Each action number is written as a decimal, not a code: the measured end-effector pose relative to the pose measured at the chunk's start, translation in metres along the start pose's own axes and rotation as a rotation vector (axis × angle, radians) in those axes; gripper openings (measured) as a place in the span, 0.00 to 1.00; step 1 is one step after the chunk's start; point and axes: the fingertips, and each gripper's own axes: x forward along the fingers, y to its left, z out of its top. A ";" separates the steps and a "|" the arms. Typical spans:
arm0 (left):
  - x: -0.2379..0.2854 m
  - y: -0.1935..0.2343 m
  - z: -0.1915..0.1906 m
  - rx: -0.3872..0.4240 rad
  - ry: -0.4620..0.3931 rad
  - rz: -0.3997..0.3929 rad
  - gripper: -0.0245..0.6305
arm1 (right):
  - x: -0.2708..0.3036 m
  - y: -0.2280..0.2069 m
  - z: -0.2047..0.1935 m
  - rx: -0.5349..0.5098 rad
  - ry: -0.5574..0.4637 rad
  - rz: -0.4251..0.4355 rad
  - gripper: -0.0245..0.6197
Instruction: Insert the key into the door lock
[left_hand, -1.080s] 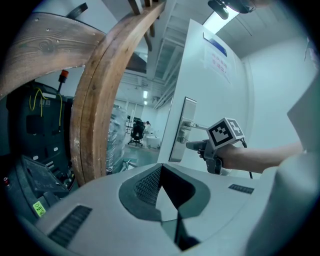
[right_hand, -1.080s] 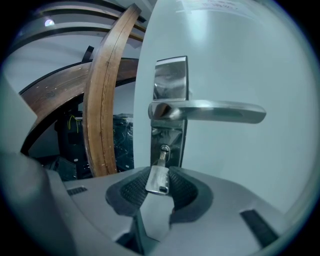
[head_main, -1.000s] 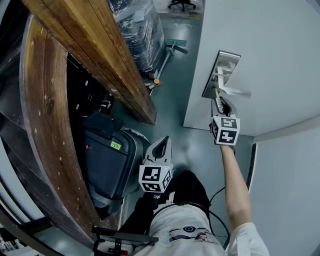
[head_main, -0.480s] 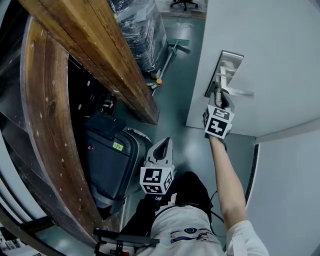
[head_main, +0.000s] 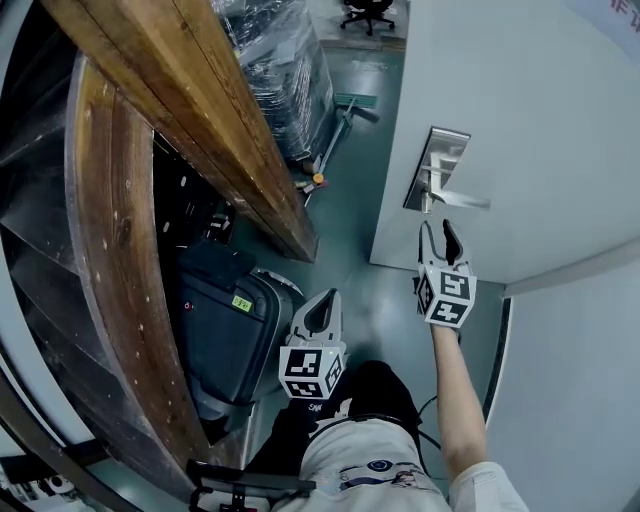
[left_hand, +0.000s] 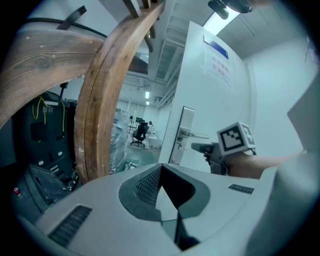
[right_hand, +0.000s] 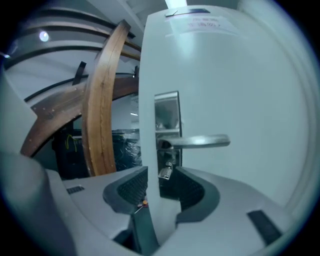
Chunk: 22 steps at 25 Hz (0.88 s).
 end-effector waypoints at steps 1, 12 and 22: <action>-0.003 -0.008 0.011 0.004 -0.005 -0.013 0.04 | -0.025 0.003 0.004 0.006 -0.007 0.008 0.28; -0.046 -0.091 0.130 0.052 -0.097 -0.130 0.04 | -0.211 0.016 0.117 0.029 -0.120 0.020 0.05; -0.049 -0.125 0.179 0.116 -0.190 -0.176 0.04 | -0.227 0.026 0.169 0.015 -0.213 0.081 0.05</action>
